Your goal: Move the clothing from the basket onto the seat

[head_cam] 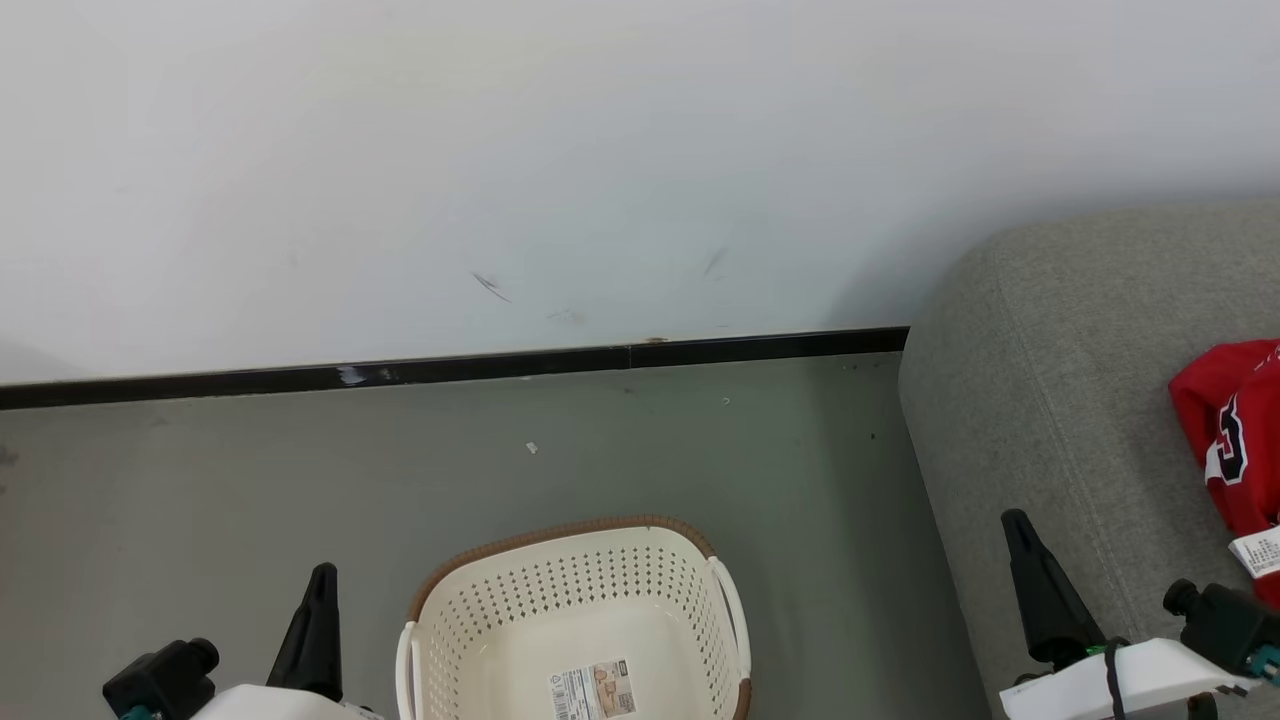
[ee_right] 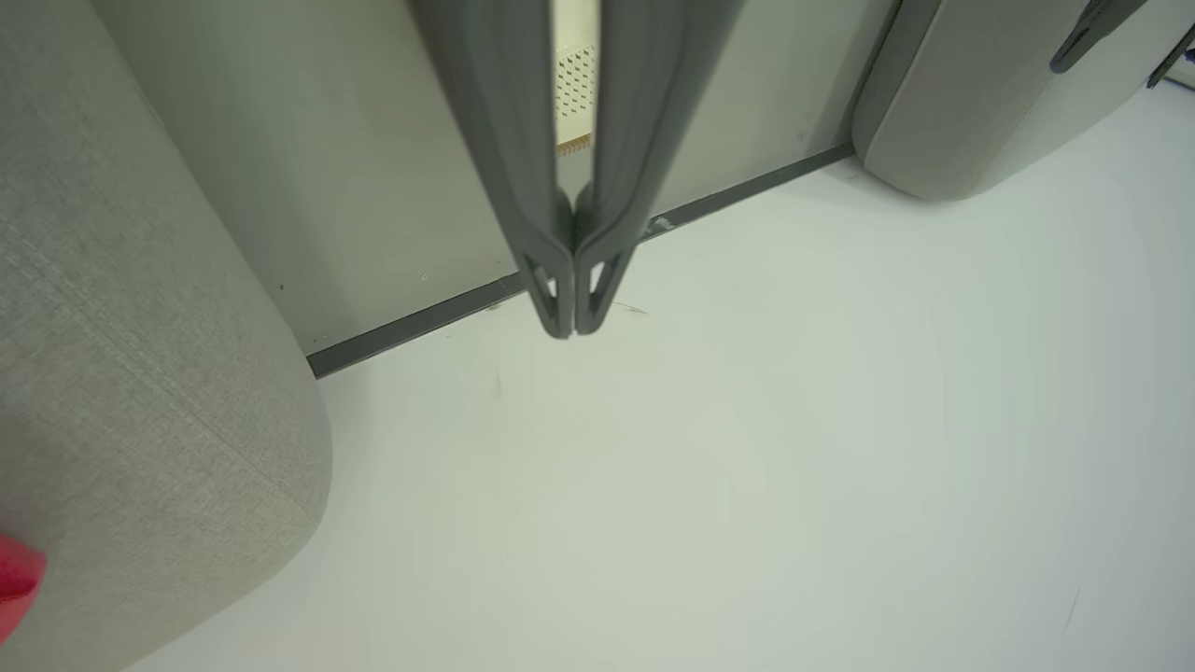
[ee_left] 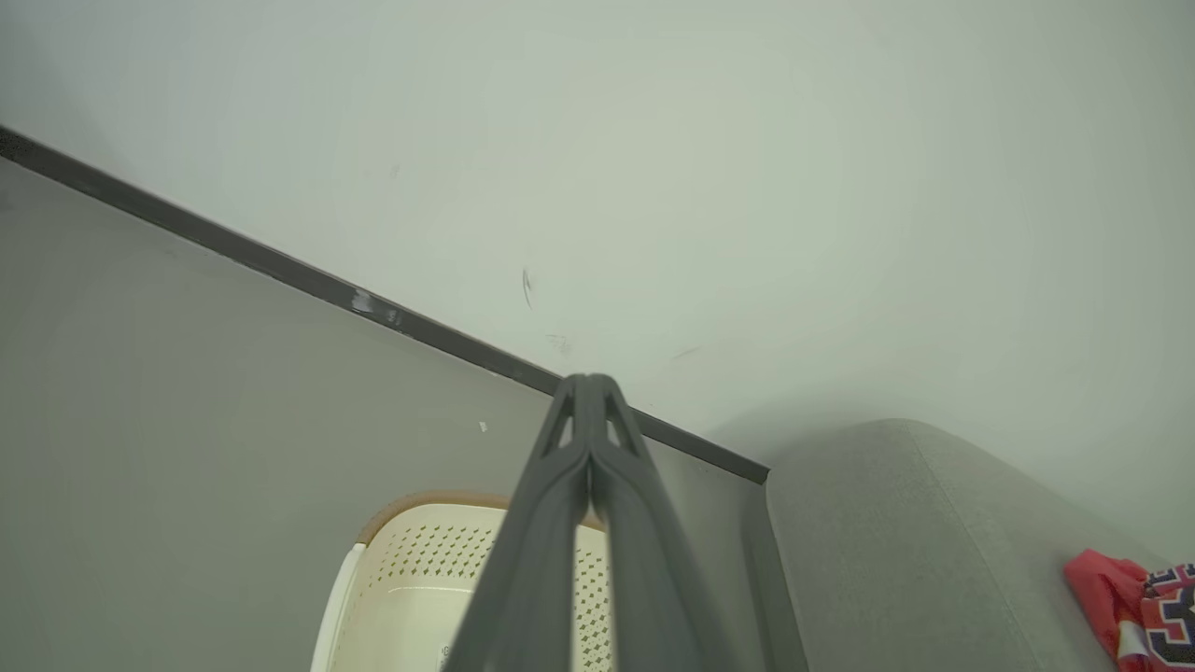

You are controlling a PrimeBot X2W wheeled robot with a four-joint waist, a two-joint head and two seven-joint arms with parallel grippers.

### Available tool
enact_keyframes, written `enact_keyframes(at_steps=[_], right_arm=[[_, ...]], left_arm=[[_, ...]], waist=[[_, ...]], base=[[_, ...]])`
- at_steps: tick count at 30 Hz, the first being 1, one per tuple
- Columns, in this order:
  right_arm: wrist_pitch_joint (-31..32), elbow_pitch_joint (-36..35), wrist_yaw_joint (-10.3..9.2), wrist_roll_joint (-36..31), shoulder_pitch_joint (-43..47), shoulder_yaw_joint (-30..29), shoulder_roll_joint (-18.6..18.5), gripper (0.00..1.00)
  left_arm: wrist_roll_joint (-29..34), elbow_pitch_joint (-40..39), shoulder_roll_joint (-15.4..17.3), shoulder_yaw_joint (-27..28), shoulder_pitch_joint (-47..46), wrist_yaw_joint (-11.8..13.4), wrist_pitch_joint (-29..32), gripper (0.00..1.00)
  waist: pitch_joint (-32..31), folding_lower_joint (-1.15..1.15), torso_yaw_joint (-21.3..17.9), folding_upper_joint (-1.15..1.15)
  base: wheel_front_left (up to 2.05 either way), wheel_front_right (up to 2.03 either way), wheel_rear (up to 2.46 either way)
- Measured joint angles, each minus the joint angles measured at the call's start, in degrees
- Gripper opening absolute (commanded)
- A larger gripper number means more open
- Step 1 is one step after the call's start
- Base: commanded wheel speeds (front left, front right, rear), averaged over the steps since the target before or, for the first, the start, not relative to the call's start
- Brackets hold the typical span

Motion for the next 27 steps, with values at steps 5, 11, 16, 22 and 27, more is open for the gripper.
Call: enact_keyframes(at_steps=[5, 11, 16, 22, 27], right_arm=[[0.7, 0.6, 0.00, 3.5, -0.1, -0.2, -0.3, 0.00], [1.5, 1.2, 0.00, 9.0, -0.5, -0.4, -0.9, 0.00], [2.7, 2.3, 0.00, 13.4, -0.6, -0.5, -1.2, 0.00], [3.9, 3.0, 0.00, 18.8, -0.8, -0.6, -1.7, 0.00], [4.5, 4.3, 0.00, 23.2, -1.4, -0.7, -1.9, 0.00]], left_arm=[[-2.7, 0.0, -0.1, 0.5, 0.0, -0.2, 0.8, 0.00], [-6.6, 0.1, -0.1, 1.3, 0.0, -0.5, 2.2, 0.00], [-9.9, 0.2, -0.2, 1.9, -0.1, -1.0, 3.3, 0.00], [-13.8, 0.4, -0.2, 2.7, -0.1, -1.4, 4.4, 0.00], [-17.1, 0.5, -0.3, 3.4, -0.4, -1.5, 5.4, 0.00]], waist=[[-0.3, 0.10, 0.0, 0.00], [-0.6, 0.16, -0.1, 0.00], [-0.8, 0.15, -0.1, 0.00], [-1.0, 0.03, -0.2, 0.00], [-1.1, -0.10, -0.2, 0.00]], base=[[0.00, 0.00, 0.00], [0.00, 0.00, 0.00], [0.00, 0.00, 0.00], [0.00, 0.00, 0.00], [0.00, 0.00, 0.00]])
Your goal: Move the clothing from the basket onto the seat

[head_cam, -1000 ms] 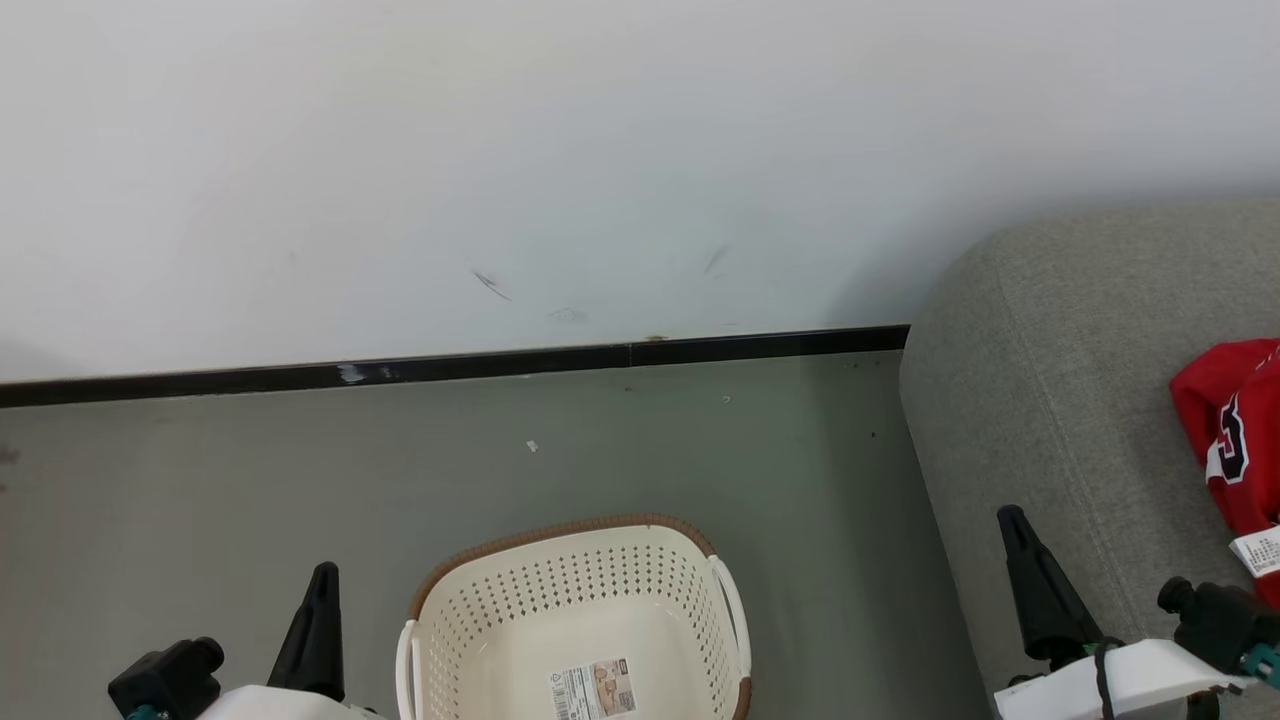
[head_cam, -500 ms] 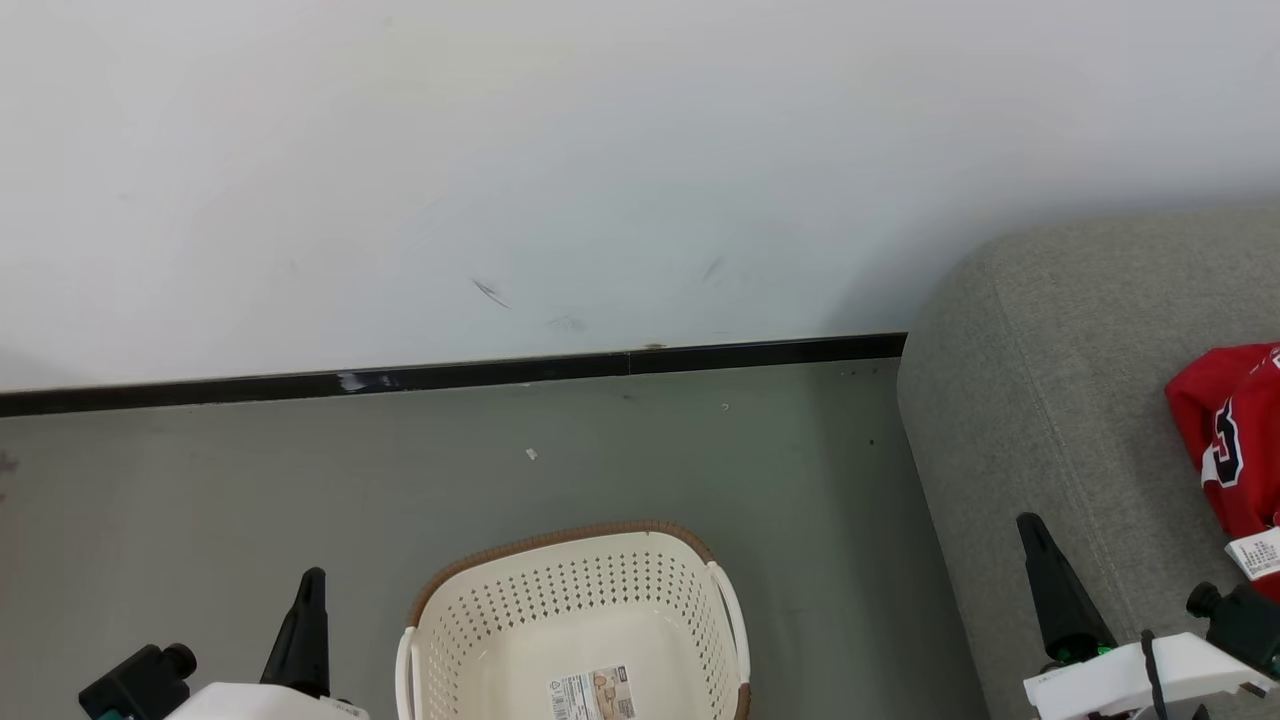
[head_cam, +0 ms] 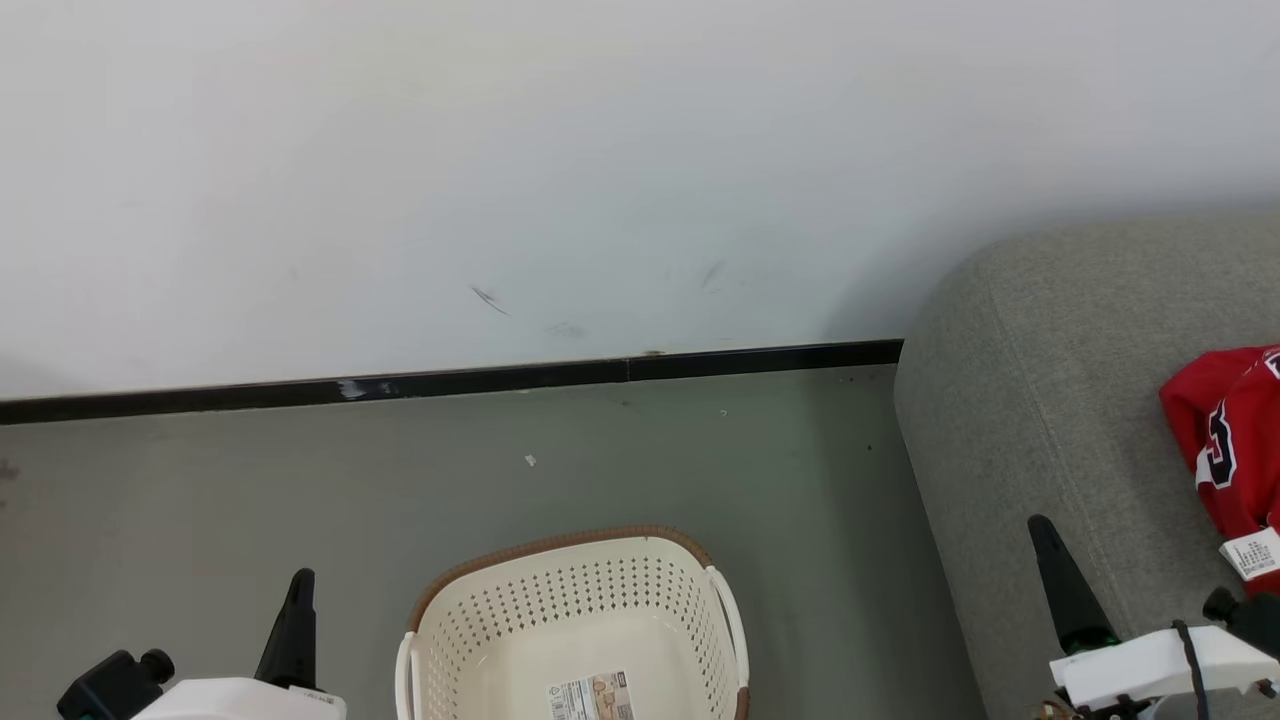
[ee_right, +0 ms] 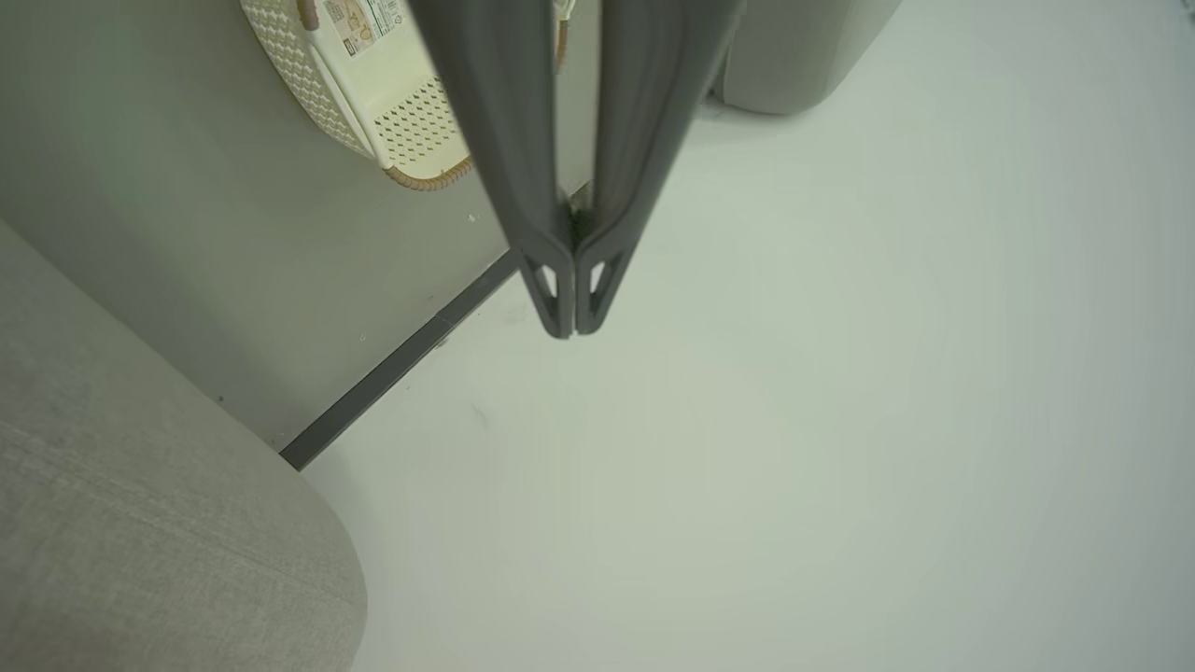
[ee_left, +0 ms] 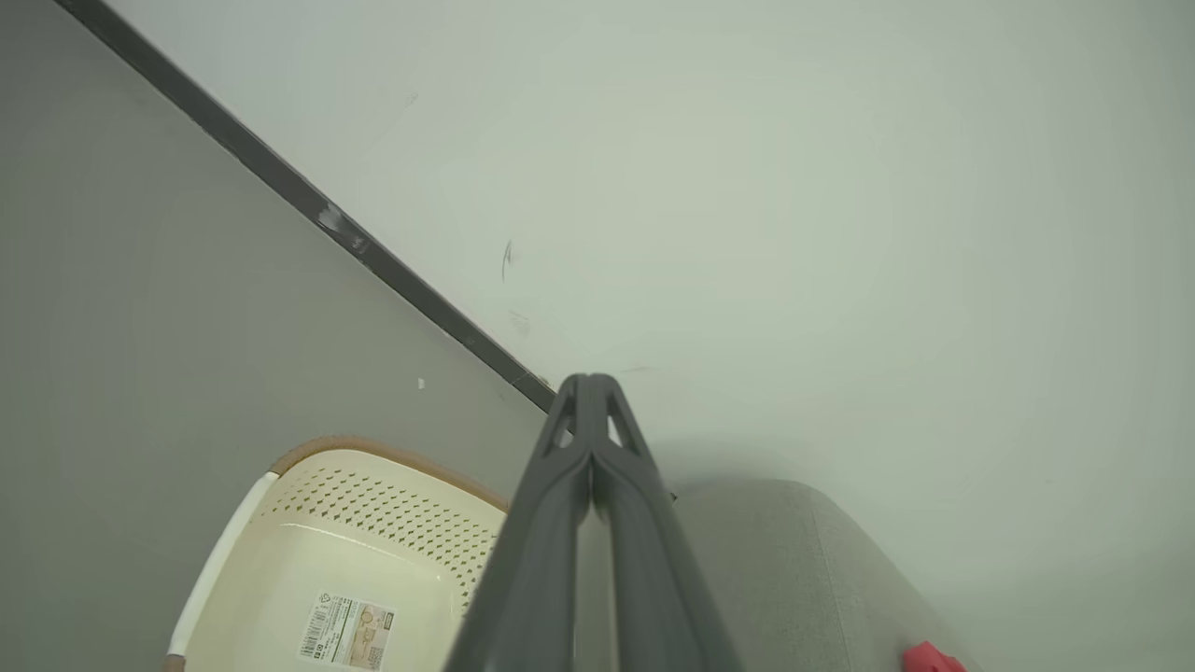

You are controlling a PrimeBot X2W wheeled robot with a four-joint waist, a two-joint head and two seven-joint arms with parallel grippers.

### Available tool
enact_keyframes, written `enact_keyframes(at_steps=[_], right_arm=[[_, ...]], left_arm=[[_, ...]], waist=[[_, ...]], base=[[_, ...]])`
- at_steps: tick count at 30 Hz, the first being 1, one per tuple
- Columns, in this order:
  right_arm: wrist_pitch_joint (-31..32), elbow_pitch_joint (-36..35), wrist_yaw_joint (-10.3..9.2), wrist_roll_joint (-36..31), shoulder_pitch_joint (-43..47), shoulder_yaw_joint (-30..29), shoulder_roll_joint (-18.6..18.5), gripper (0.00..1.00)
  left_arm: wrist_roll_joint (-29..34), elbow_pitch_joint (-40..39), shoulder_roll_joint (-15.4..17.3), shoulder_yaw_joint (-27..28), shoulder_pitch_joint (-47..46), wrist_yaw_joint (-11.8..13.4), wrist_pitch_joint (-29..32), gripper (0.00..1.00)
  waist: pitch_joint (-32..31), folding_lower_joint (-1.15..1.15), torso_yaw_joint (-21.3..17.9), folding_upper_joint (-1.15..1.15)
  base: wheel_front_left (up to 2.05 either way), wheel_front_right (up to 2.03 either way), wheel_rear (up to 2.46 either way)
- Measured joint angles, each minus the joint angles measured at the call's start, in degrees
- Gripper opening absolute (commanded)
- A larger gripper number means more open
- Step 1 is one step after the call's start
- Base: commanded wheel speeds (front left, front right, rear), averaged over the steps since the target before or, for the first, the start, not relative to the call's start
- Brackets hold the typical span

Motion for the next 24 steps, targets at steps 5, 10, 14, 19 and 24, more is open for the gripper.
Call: enact_keyframes(at_steps=[5, 10, 14, 19, 24], right_arm=[[0.6, 0.5, 0.00, 4.4, -1.3, -0.1, -0.3, 0.00], [1.5, 1.5, 0.00, 8.8, -1.6, -0.1, -0.8, 0.00], [2.2, 2.0, 0.00, 12.4, -1.7, -0.1, -1.0, 0.00], [3.0, 2.6, 0.00, 16.9, -2.8, -0.2, -1.2, 0.00], [3.5, 3.6, 0.00, 21.2, -3.2, -0.2, -1.6, 0.00]], left_arm=[[-3.2, 0.2, 0.0, 0.5, -0.5, -0.5, 1.0, 0.00], [-6.5, 0.4, -0.1, 1.2, -0.8, -1.0, 1.9, 0.00], [-8.9, 0.6, -0.2, 1.8, -0.8, -1.0, 2.7, 0.00], [-12.3, 0.7, -0.2, 2.3, -0.9, -1.5, 3.5, 0.00], [-15.6, 1.0, -0.4, 3.0, -1.3, -2.0, 4.7, 0.00]], waist=[[-0.1, -0.11, 0.0, 0.00], [-0.1, -0.17, -0.1, 0.00], [-0.2, -0.18, -0.1, 0.00], [-0.3, -0.20, -0.2, 0.00], [-0.5, -0.21, -0.2, 0.00]], base=[[0.00, 0.00, 0.00], [0.00, 0.00, 0.00], [0.00, 0.00, 0.00], [0.00, 0.00, 0.00], [0.00, 0.00, 0.00]])
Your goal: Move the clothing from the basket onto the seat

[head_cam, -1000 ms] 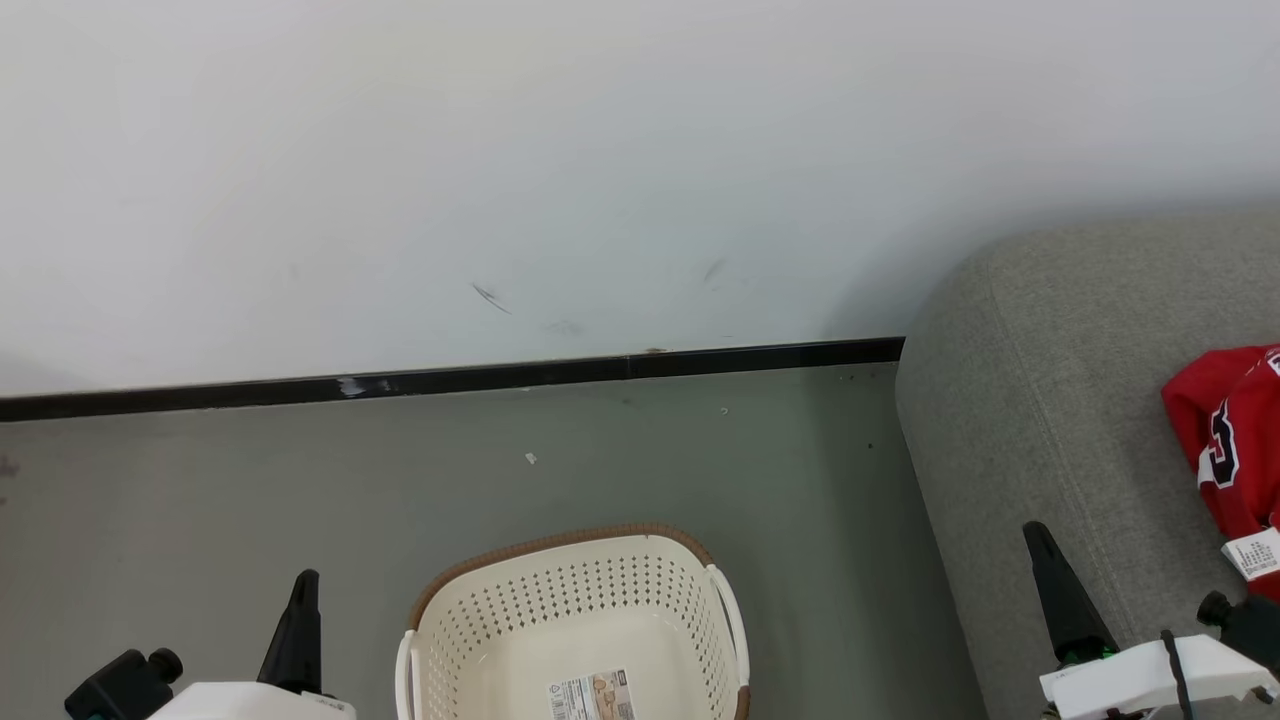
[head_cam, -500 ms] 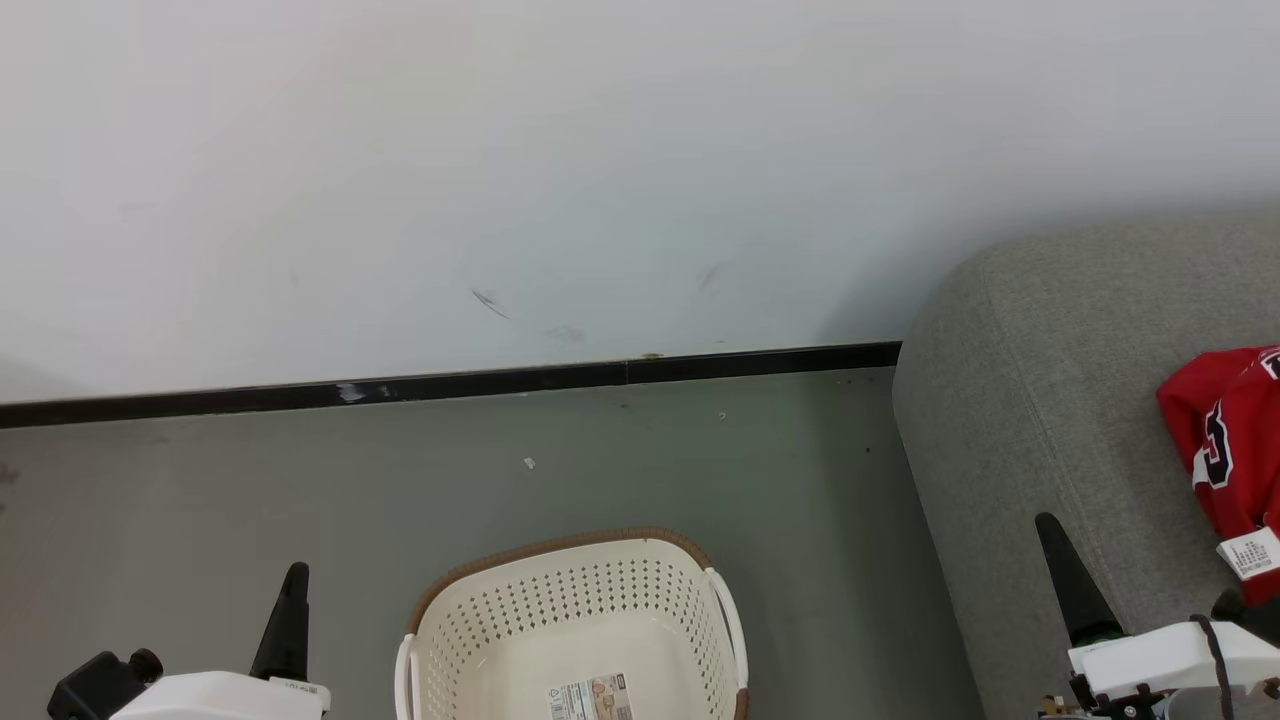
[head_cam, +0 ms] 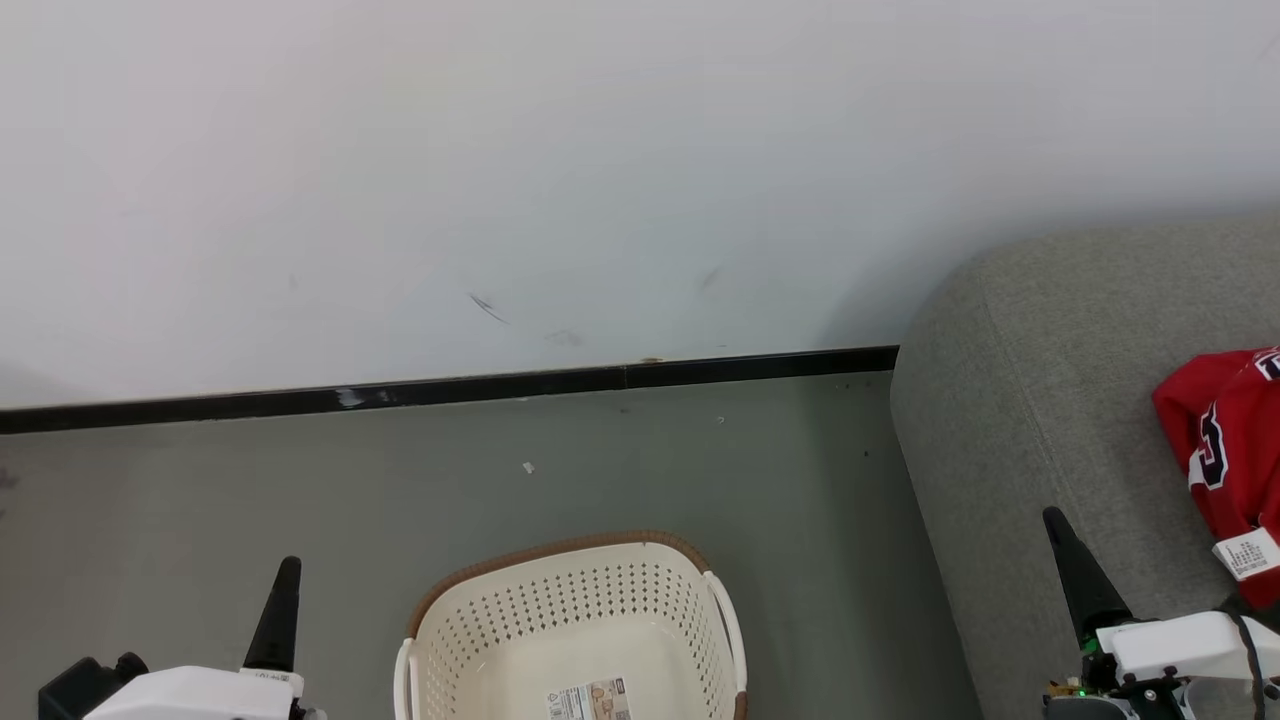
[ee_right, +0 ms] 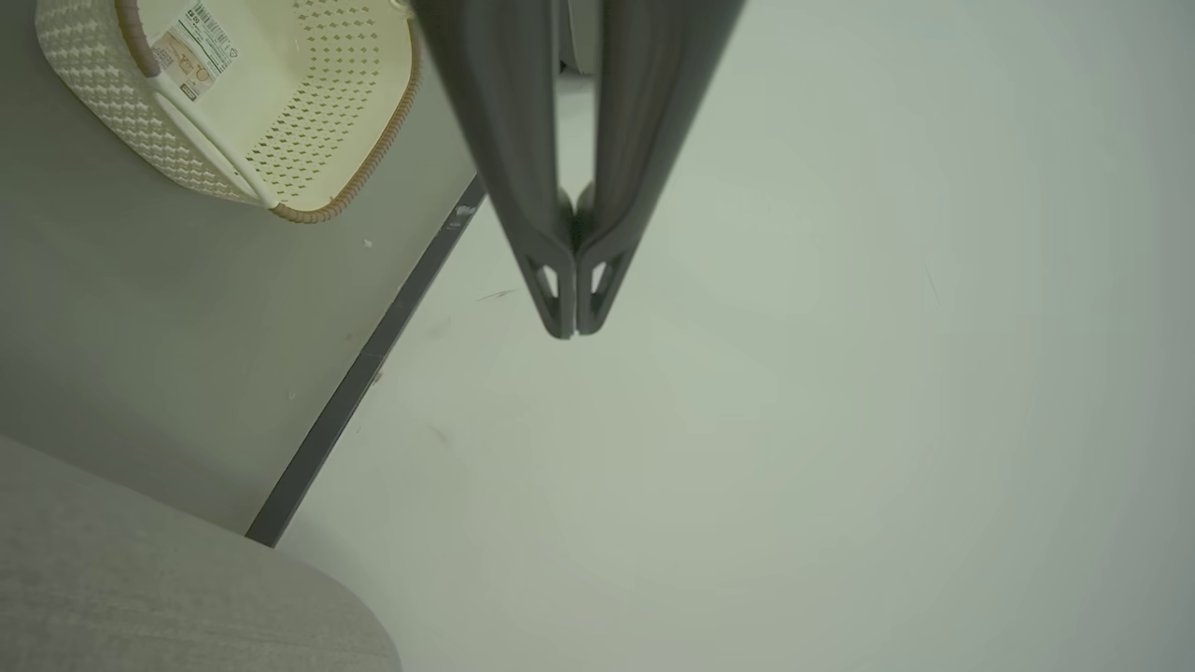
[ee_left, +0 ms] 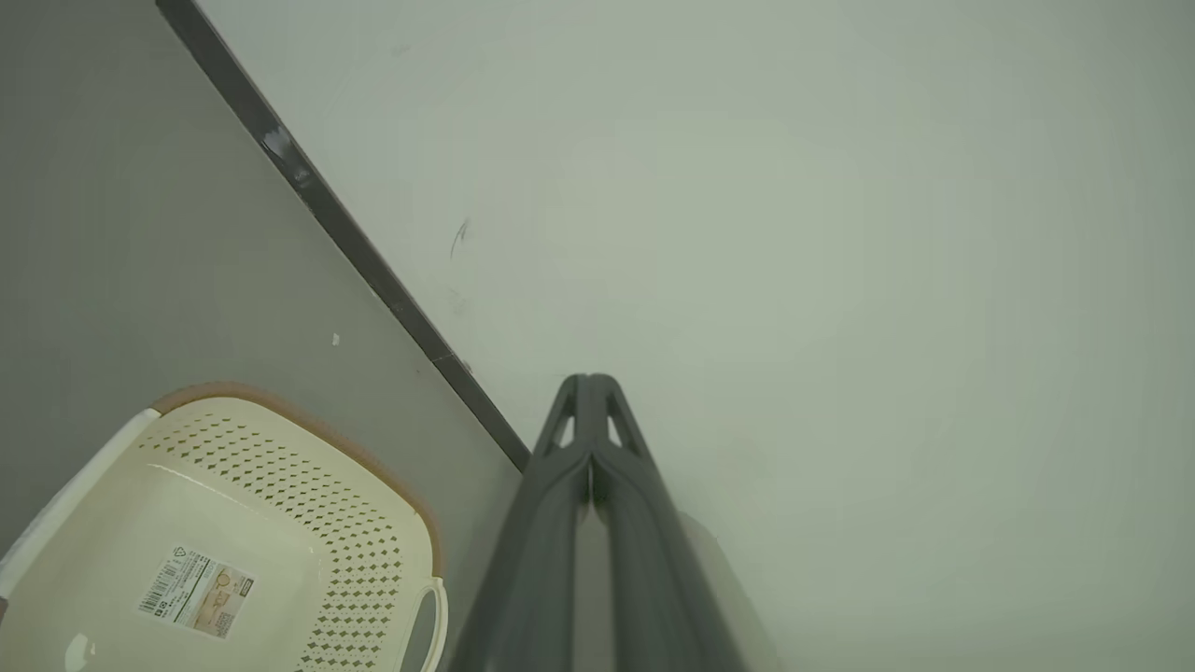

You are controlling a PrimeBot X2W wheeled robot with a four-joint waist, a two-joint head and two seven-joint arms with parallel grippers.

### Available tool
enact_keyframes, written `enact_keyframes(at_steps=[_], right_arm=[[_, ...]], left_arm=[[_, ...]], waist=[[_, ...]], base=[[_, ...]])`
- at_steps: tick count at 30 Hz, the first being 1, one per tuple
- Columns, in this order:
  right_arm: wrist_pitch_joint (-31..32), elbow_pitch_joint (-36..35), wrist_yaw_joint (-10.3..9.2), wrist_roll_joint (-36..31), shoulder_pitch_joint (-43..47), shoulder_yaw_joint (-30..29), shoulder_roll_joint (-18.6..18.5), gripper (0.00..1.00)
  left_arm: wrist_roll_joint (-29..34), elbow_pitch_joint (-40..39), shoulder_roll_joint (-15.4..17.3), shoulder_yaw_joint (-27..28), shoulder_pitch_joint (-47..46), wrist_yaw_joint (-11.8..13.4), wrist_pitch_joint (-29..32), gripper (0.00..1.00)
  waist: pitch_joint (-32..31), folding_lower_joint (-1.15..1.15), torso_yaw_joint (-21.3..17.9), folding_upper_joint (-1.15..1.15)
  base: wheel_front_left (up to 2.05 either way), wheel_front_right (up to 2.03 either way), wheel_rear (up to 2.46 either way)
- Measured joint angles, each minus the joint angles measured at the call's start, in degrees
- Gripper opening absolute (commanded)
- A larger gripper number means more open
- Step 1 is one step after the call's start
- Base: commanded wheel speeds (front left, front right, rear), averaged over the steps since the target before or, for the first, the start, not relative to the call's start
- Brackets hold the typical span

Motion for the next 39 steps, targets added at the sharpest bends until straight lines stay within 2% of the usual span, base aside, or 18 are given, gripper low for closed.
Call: enact_keyframes(at_steps=[24, 39], right_arm=[[3.4, 3.1, 0.00, 20.8, -2.7, -0.2, -1.4, 0.00], [3.5, 3.5, 0.00, 20.8, -3.0, -0.2, -1.5, 0.00]], left_arm=[[-15.2, 0.9, -0.6, 3.0, -1.5, -2.3, 4.5, 0.00], [-15.5, 1.0, -0.7, 3.0, -2.0, -2.4, 4.5, 0.00]], waist=[[-0.8, -0.01, -0.2, 0.00], [-0.8, -0.01, -0.2, 0.00]], base=[[0.00, 0.00, 0.00], [0.00, 0.00, 0.00]])
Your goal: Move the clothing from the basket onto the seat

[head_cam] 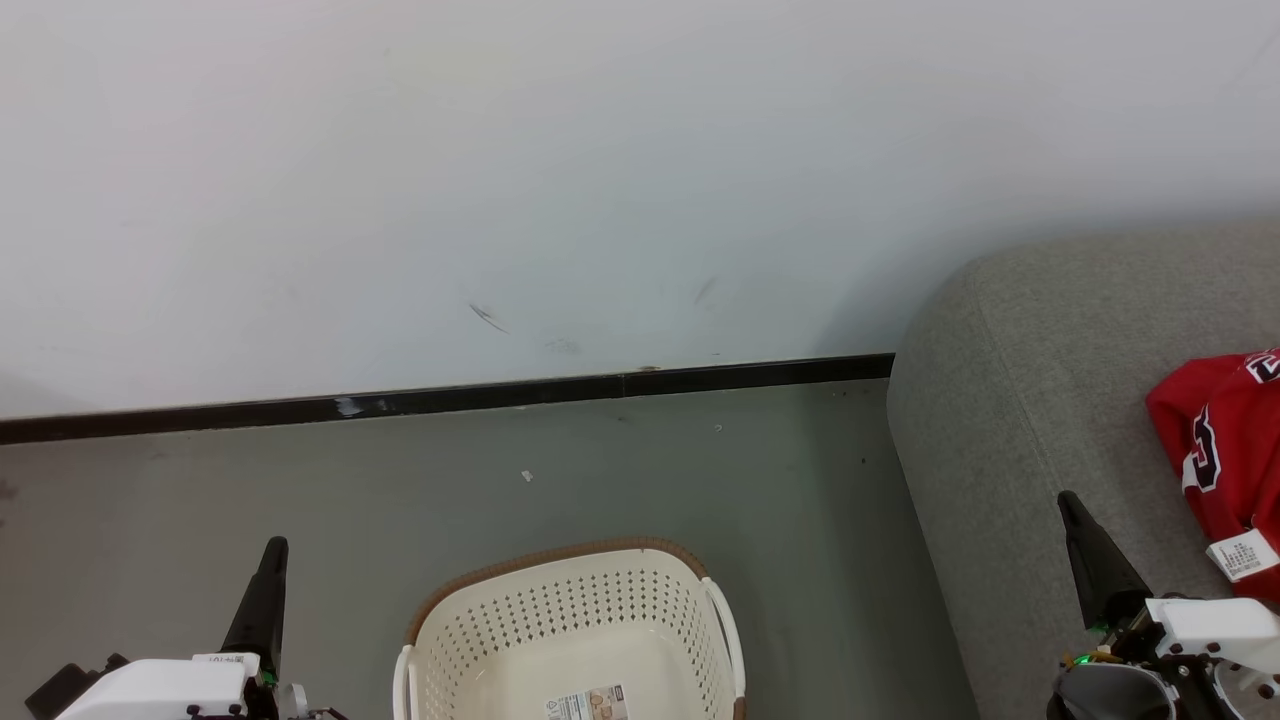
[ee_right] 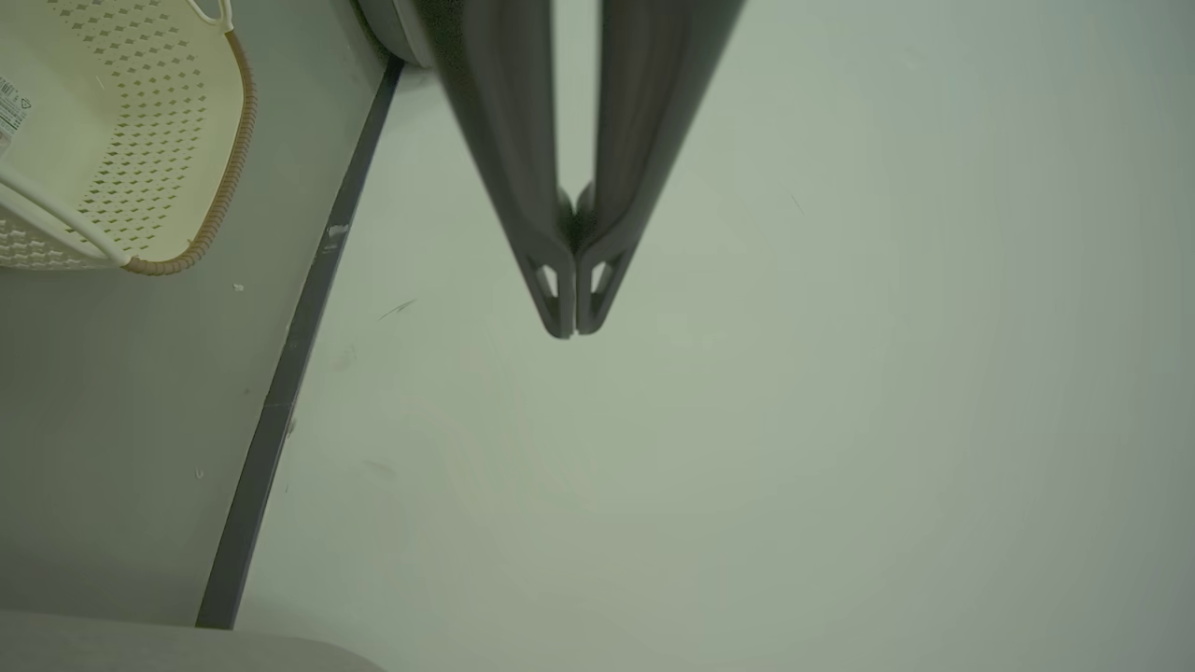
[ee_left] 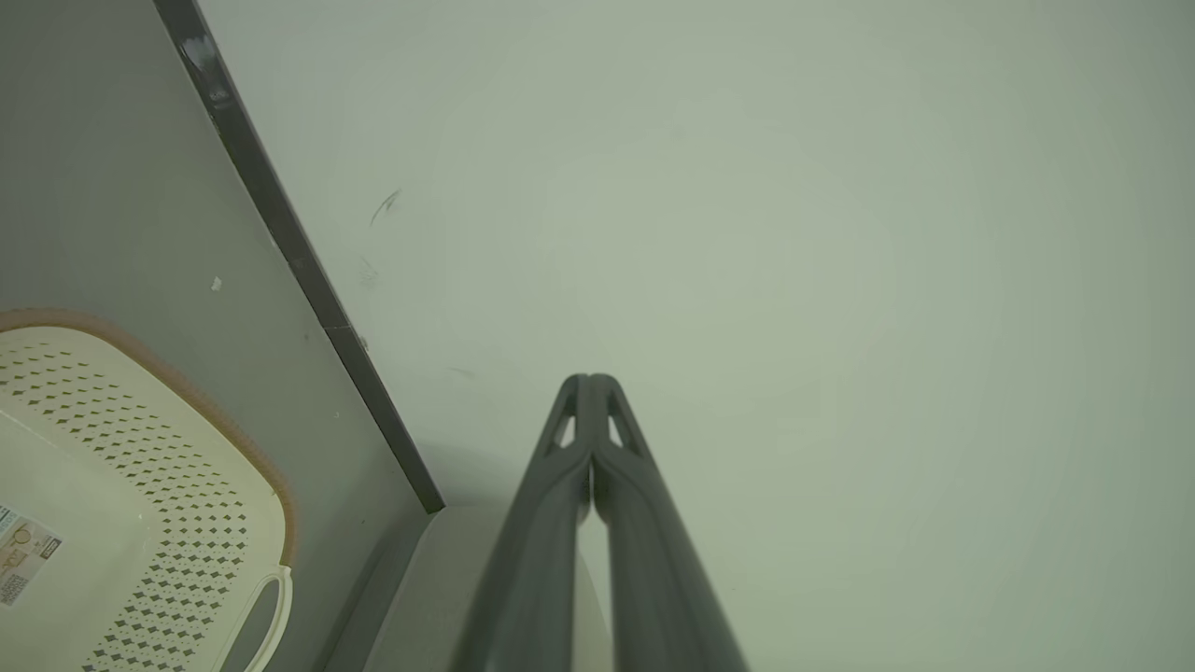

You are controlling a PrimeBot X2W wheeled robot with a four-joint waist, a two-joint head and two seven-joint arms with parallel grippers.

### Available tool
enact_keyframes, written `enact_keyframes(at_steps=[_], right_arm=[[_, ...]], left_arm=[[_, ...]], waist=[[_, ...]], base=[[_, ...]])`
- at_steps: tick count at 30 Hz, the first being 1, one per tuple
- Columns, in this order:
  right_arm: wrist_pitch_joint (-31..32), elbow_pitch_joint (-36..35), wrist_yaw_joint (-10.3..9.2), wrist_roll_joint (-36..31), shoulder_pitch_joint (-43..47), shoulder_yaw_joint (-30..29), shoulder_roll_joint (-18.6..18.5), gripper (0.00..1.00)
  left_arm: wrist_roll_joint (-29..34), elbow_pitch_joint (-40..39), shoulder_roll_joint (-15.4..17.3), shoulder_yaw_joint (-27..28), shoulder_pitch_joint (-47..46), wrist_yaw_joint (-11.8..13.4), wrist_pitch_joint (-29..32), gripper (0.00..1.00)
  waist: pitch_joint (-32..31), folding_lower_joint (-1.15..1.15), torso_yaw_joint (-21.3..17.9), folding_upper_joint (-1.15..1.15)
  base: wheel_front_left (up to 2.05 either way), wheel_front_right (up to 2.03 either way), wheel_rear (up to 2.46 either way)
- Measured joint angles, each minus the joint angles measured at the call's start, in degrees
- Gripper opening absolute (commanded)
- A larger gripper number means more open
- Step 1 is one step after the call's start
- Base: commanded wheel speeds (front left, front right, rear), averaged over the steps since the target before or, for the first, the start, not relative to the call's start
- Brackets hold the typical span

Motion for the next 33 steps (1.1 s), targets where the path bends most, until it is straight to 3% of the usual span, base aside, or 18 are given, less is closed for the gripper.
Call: enact_keyframes(at_steps=[33], right_arm=[[0.0, 0.2, 0.00, 0.0, 0.0, 0.0, 0.0, 0.00]], left_arm=[[0.0, 0.4, 0.0, 0.0, 0.0, 0.0, 0.0, 0.00]], waist=[[0.0, -0.01, 0.0, 0.00]], base=[[0.00, 0.00, 0.00]])
